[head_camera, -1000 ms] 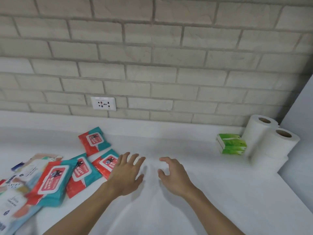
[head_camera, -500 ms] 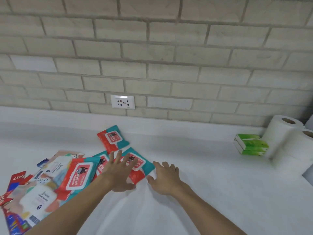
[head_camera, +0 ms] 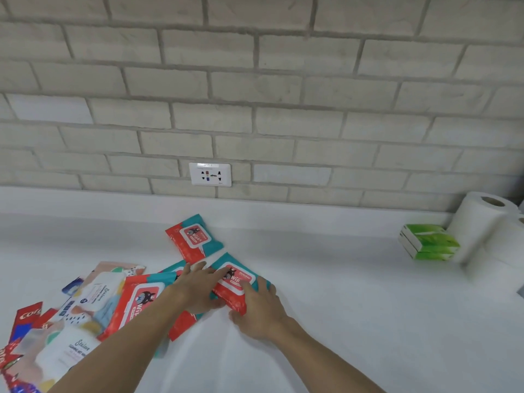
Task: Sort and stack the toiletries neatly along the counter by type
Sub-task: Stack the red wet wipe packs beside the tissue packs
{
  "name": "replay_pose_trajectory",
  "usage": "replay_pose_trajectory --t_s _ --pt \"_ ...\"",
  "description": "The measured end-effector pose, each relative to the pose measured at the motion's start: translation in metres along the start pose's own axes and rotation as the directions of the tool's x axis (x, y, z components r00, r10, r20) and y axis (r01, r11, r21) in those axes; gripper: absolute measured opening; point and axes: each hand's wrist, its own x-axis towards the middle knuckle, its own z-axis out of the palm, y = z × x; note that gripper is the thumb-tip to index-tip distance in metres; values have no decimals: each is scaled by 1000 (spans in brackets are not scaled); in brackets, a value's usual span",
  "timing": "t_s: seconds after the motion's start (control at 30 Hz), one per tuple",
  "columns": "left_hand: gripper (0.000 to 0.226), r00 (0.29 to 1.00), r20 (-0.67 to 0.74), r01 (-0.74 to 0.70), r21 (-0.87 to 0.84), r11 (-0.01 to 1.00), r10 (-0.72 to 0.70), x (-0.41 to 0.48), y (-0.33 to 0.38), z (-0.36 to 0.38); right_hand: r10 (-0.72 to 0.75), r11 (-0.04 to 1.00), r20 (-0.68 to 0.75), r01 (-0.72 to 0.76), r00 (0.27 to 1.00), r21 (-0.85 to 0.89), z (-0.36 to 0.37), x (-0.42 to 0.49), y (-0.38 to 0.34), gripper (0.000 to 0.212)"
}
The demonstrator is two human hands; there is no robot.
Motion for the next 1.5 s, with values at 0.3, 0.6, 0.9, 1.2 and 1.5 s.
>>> replay_pose_trajectory --t_s 0.3,0.6,0.9,1.2,1.5 --pt "73 995 -70 -78 -92 993 72 5 4 -5 8 998 -123 1 992 68 7 -4 9 63" --pt "67 986 -87 -163 -284 945 144 14 34 3 48 989 -206 -18 977 144 -4 -17 34 55" --pt "57 960 -193 -258 -336 906 201 20 67 11 348 696 -263 -60 900 715 -19 -26 66 39" --pt "60 944 -285 -301 -542 785 166 16 99 21 581 341 -297 104 758 934 -28 -33 81 62" --pt "78 906 -415 -387 -742 548 77 23 137 -2 521 -7 -52 66 852 998 -73 -45 111 56"
